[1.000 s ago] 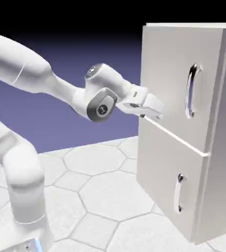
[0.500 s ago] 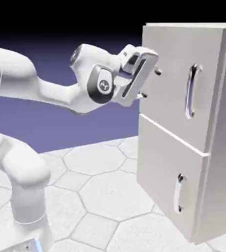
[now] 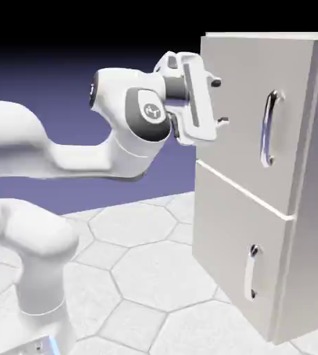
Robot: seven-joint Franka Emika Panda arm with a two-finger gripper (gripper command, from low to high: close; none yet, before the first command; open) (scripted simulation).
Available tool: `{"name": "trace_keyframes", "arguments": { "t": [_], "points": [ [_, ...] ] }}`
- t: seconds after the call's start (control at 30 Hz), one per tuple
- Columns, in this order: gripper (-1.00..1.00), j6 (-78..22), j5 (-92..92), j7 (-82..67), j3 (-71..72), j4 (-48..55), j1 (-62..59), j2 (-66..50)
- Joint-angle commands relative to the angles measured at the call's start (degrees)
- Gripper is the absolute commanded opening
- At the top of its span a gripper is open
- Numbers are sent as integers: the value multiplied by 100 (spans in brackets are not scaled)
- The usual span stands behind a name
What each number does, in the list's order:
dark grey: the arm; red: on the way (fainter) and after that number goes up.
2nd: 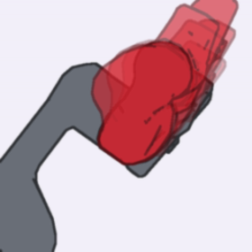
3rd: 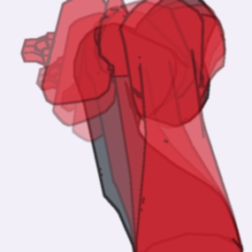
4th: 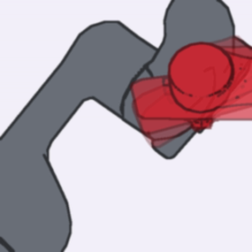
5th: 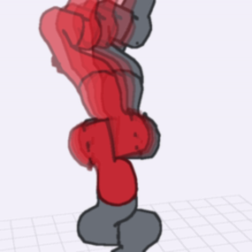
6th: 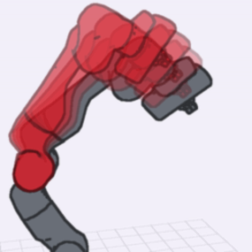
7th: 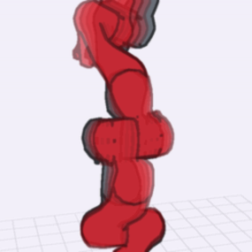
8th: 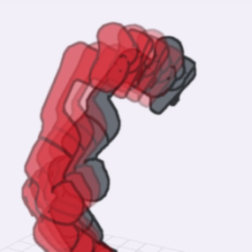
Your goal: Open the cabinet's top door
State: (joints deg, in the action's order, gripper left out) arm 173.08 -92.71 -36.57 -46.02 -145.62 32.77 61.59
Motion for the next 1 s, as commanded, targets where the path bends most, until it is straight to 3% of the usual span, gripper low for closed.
{"name": "trace_keyframes", "arguments": {
  "t": [0.0, 0.43, 0.67, 0.7, 0.97],
  "points": [
    [0, -3, -250, -213, -124, 41, 86, 78],
    [0, -35, -3473, -2960, -1724, 576, 1202, 1084],
    [0, -503, -3894, -2822, -2020, 1189, 2282, 1092],
    [-100, -503, -3894, -2822, -2020, 1189, 2282, 1092],
    [-100, -1710, -3869, -2216, -973, -251, 862, 1529]
  ]
}}
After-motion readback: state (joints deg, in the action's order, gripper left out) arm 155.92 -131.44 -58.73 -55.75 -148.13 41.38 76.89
